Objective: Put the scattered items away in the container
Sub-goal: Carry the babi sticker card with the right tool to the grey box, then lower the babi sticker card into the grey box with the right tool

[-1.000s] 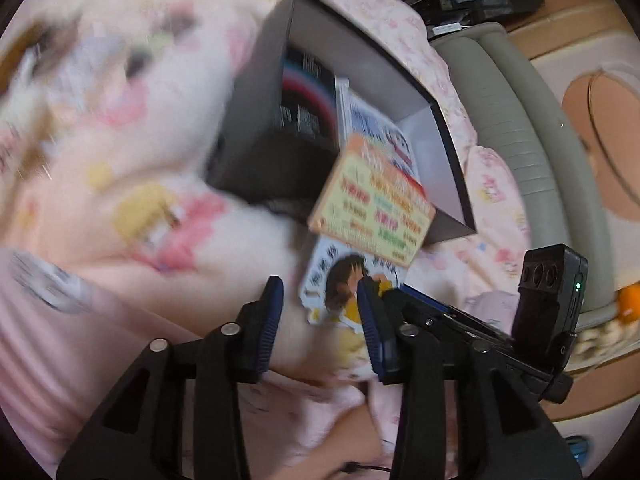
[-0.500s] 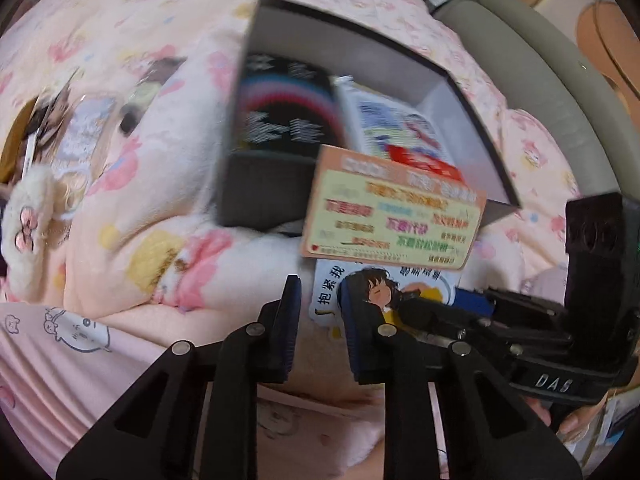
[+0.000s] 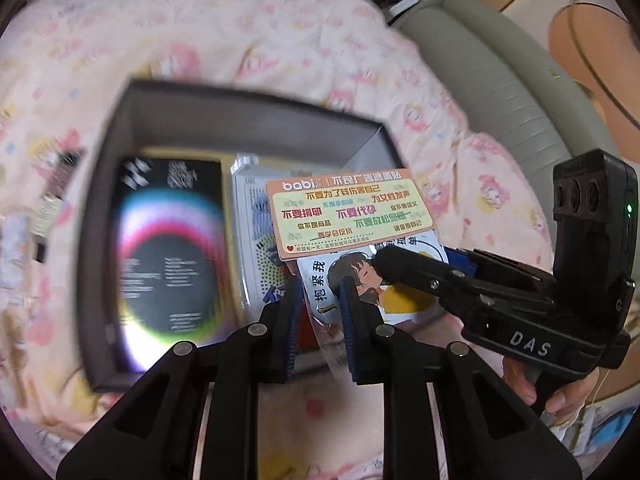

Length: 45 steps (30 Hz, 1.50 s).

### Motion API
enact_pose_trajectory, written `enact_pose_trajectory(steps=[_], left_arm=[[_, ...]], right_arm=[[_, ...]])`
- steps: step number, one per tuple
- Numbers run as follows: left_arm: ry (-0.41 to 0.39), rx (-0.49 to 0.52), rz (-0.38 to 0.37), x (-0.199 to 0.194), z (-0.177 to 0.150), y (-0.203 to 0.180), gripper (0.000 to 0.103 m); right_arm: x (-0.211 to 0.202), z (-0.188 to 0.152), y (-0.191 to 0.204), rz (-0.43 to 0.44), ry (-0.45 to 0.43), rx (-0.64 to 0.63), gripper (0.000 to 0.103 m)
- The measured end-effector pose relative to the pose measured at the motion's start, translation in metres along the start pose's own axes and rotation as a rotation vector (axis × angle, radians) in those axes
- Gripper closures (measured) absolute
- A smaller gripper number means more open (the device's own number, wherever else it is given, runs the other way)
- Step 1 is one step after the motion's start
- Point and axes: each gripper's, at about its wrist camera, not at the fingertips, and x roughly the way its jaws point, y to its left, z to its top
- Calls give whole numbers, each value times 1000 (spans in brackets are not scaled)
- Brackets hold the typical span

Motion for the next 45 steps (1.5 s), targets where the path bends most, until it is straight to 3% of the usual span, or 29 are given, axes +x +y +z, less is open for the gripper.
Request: enact_pose_trajectory(steps=[4,7,9,15,17,21,25,30,34,38,41,45], left_arm=[[77,-20,46,34,-3,7,85],[113,-22,88,45,-8,8,85],[118,-27,109,46,-9,10,85],[70,-98,81,35,1,25,85],[74,-133,96,38,6,32,85],[123,-149,96,55,12,31,85],[182,-108,5,68,2,15,84],[99,-164,5,54,-2,24,84],[127,-190,15,61,5,29,84],[162,-156,-41,66,12,18,84],[114,-179,-42,55,21,22,84],[97,-223,2,52,34,35,84]], right_arm=[[33,-16,-29,-6,106,81,73],[39,-19,-27,-51,128,54,74],[35,-17,-21,-105,99,21,74],[11,-14,-17,-244,-57,-27,74],[4,-14,-19,-230,-83,-11,74],[9,-14,-27,-197,-43,29,74],[-1,-12,-37,-219,-74,38,74],[-4,-9,-41,-154,-92,66,74],[15,-10,-25,-115,-35,18,74],[25,-8,-14,-219,-35,-20,74],[31,0,-12,-294,-31,-51,74],[50,19,-15,-193,55,-22,74]])
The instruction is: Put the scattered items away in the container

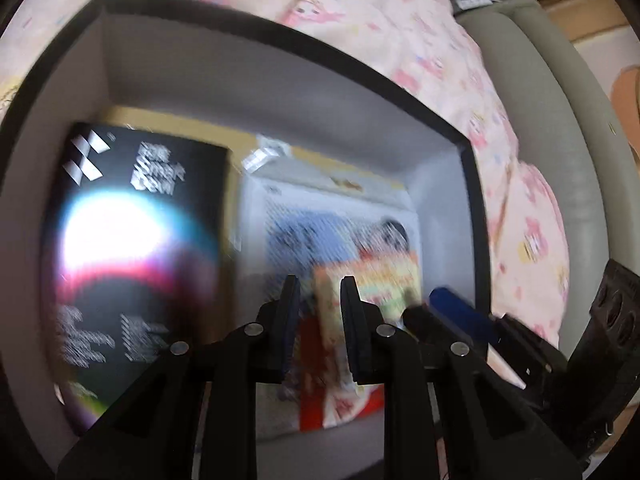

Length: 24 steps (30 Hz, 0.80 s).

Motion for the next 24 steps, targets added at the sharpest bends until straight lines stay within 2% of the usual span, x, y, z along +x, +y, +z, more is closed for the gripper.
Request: enact_pose_trajectory(steps=[1,5,9,11,13,15,18,24], left_arm=[[19,-2,4,3,1,0,84],[76,-19,12,18,2,-1,85],[111,-27,-62,26,2,-5,85],[129,-25,-74,31,1,-8,86],[128,-25,-101,30,2,-9,85],[111,-44,-132,24,3,-8,85],[76,-2,-72,18,9,-12,85],[78,108,23,31,24,-37,85]], right_arm=[[7,7,0,12,27,2,74],[25,19,-6,-33,85,26,74],[30,11,-13,34,126,50,77],[28,7,-11,15,128,40,77],[26,4,-10,14,123,24,77],[23,0,-13,57,132,40,77],[6,-4,-18,62,66,57,77],[-47,-9,-39,-79,-131,114,77]])
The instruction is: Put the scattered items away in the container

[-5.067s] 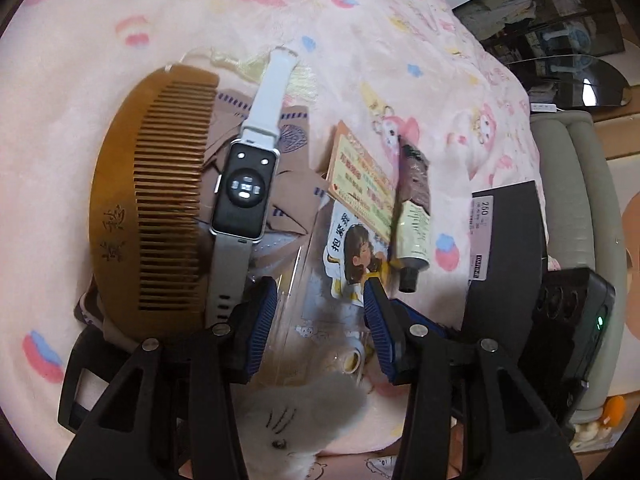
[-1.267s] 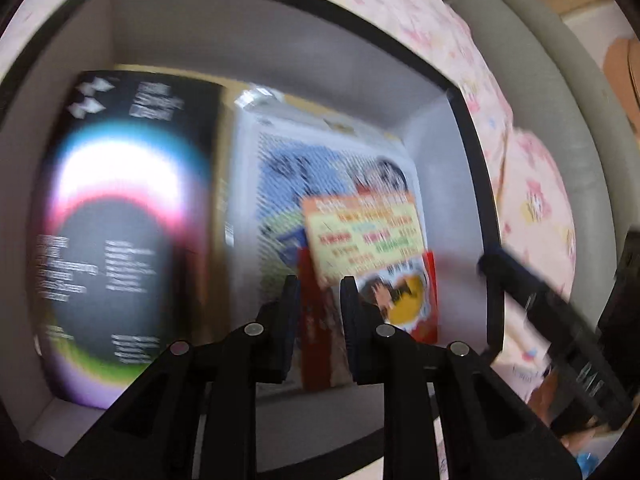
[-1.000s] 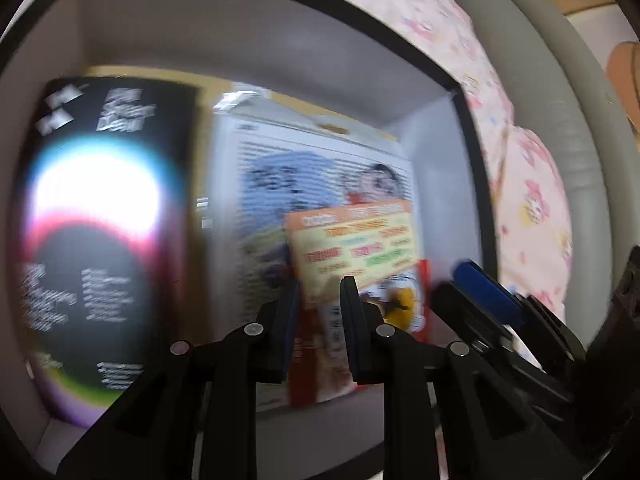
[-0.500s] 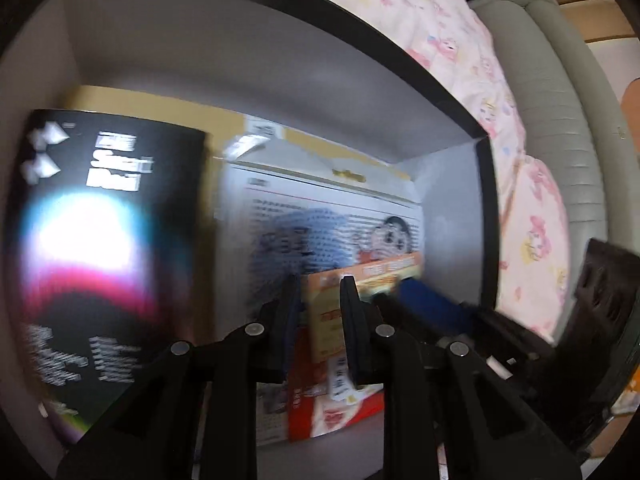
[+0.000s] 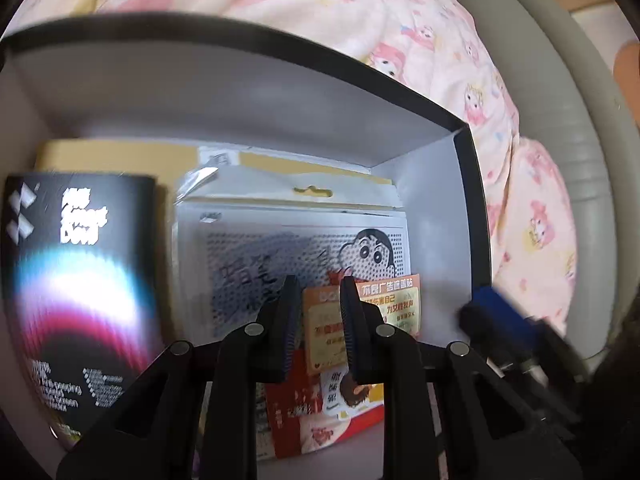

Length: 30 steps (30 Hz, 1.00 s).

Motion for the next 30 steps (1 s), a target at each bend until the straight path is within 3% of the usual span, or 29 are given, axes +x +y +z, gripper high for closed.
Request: enact_pose_trajectory(steps=[2,6,10,14,16,20,25,28,30], left_arm=[[12,14,5,9,2,-6,85],[50,45,10,32,9,-16,85],[106,44,-67,29,-3,-19,85],[-16,-30,-71,0,-10,-4,85],[-6,-74,-83,-5,-16,6,85],[52,-64,-68,4,-28,9,85],[74,-62,-143,12,-32,8,83],[34,-40,-129,3,-38,4,81],[-18,-25,-85,-8,-44,0,71]], right_arm=[[-2,5,-12,-5,-8,34,77],[10,7,-29,72,43,98,77],[10,6,-27,77,48,98,77],[14,7,-18,74,50,80,77],[16,8,-15,66,51,67,77],[13,5,-10,47,55,45,75],[14,2,-5,26,45,10,70],[13,1,-3,13,40,4,70],[12,0,-3,6,40,8,70]])
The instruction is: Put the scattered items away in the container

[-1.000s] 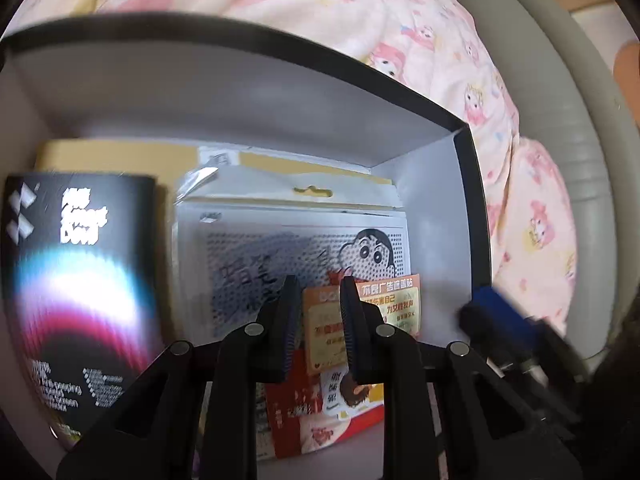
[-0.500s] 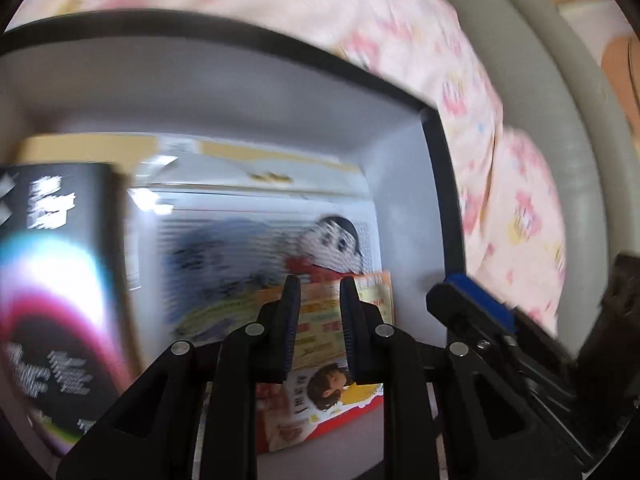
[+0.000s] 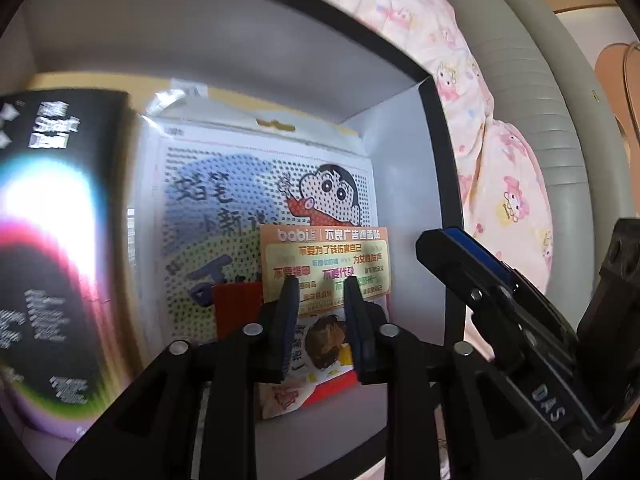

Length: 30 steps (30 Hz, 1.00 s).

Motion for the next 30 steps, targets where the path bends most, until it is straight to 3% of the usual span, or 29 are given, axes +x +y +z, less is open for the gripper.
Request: enact_pose_trajectory(steps=[3,6,13,21,30], left_arm=[[-96,49,89,-20,-7,-11,67],[-159,94,120,-36,-17,-24,61],[-203,184,183,-82,-46,-18,61],[-217,181,195,-132,-110,11,61],[-293,78,255,-191,-139,72,61]], right_arm=[[-5,-2,2,-7,-16,6,69],[-18,-6,7,-45,-51,-2,68],[-51,-32,26,-57,-107,5,66],[-77,-79,75,-7,-113,-34,66],[-78,-95,165,84,-84,-158,66]])
